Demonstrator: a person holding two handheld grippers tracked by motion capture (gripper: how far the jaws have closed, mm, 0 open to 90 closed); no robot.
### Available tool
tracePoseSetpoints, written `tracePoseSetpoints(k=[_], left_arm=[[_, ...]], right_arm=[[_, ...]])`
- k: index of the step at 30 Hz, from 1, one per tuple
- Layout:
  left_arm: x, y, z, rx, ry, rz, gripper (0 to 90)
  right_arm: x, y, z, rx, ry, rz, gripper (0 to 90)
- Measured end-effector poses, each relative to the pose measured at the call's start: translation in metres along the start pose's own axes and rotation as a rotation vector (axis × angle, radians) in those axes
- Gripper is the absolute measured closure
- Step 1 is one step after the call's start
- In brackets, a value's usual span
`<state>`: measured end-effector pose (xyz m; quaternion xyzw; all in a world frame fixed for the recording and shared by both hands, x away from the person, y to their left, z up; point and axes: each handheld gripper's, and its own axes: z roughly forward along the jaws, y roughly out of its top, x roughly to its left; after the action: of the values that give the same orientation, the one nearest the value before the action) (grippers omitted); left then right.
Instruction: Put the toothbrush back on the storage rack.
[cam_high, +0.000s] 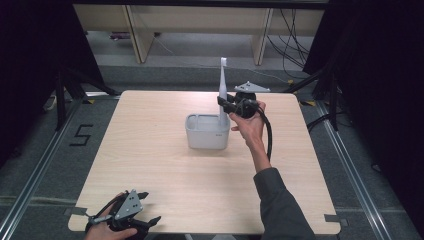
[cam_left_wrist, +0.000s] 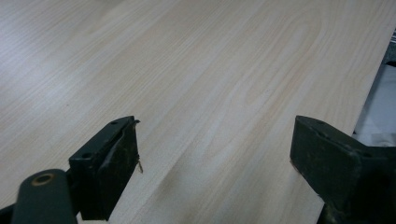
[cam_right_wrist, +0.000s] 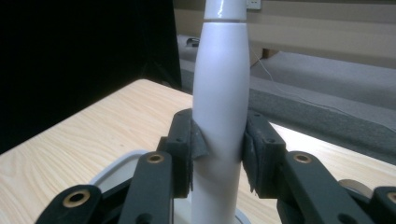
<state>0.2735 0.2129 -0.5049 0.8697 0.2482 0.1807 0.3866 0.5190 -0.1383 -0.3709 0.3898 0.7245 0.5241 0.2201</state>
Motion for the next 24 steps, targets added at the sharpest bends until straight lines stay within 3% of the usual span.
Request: tracePoseSetpoints(k=[10, 11, 12, 19, 24], left_arm=[[0.001, 0.000, 0.000, 0.014, -0.015, 0.003, 14.8], [0.000, 0.000, 0.000, 0.008, -0.013, 0.001, 14.8], [0.000, 0.000, 0.000, 0.017, -0.008, 0.009, 14.7], [0.000, 0.000, 0.000, 0.015, -0.019, 0.003, 14.8], [0.000, 0.000, 0.000, 0.019, -0.004, 0.011, 14.7]], right_arm=[[-0.003, -0.017, 0.005, 0.000, -0.026, -0.011, 66.5], [-0.001, -0.019, 0.005, 0.011, -0.022, 0.016, 66.5], [-0.002, -0.020, 0.006, 0.004, -0.017, -0.004, 66.5], [-0.003, -0.031, 0.010, 0.014, -0.020, 0.000, 66.5], [-0.003, -0.036, 0.009, 0.022, -0.019, 0.017, 66.5]])
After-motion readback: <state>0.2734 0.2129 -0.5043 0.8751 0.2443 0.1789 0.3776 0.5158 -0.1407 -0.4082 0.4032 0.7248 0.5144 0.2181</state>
